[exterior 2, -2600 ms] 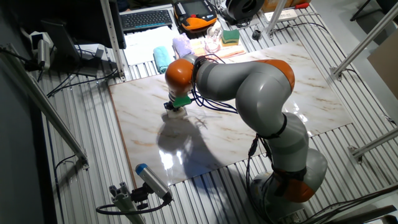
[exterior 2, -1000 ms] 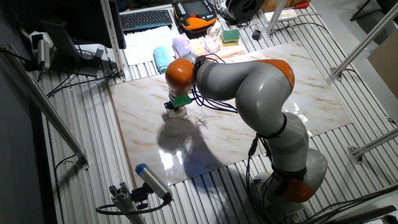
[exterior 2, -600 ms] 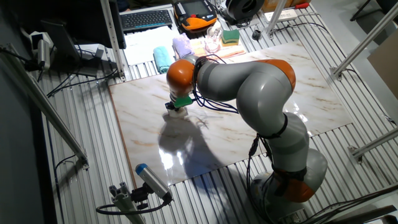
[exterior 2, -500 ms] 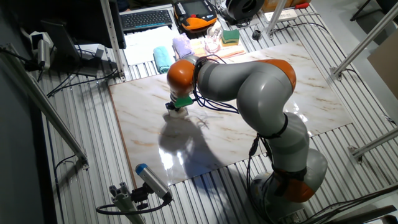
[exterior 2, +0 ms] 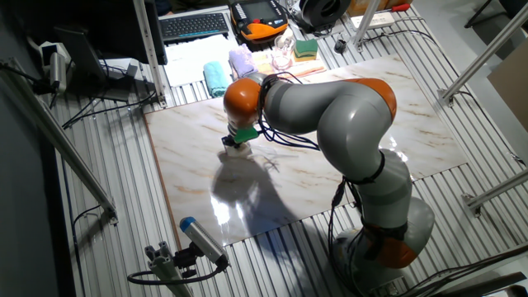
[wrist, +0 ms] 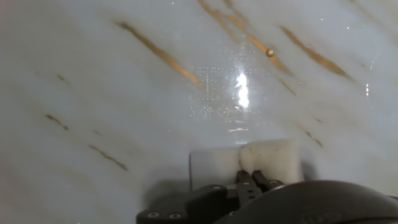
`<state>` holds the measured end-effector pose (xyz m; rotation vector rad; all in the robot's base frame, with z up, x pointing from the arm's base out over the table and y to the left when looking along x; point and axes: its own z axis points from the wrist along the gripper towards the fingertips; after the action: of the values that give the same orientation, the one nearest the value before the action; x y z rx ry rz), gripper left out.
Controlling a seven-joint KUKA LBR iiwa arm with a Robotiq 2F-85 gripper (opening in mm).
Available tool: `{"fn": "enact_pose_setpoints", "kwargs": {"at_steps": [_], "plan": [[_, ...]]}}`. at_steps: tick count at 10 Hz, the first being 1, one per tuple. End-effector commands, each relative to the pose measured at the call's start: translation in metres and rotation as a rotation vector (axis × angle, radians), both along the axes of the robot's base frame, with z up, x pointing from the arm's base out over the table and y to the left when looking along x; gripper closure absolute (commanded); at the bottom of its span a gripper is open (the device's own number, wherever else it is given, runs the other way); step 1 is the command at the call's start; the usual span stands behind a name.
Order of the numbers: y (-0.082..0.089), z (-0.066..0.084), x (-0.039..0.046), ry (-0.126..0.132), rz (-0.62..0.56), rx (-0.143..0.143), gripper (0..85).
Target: Clean the tabletop with a sponge
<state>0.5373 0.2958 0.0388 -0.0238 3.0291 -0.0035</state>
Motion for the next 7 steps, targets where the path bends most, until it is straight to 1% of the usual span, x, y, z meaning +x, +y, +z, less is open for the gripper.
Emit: {"fn": "enact_pose_setpoints", "kwargs": {"at_steps": [1, 3, 5, 7], "plan": [[-0.001, -0.001, -0.0004, -0.003, 0.000, 0.002, 85.0], [0.003, -0.004, -0.0045, -0.003, -0.007, 0.005, 85.0], [0.005, -0.004, -0.0121, -0.003, -0.012, 0.003, 85.0], [0.003, -0.005, -0.0173, -0.003, -0.007, 0.002, 85.0]]}}
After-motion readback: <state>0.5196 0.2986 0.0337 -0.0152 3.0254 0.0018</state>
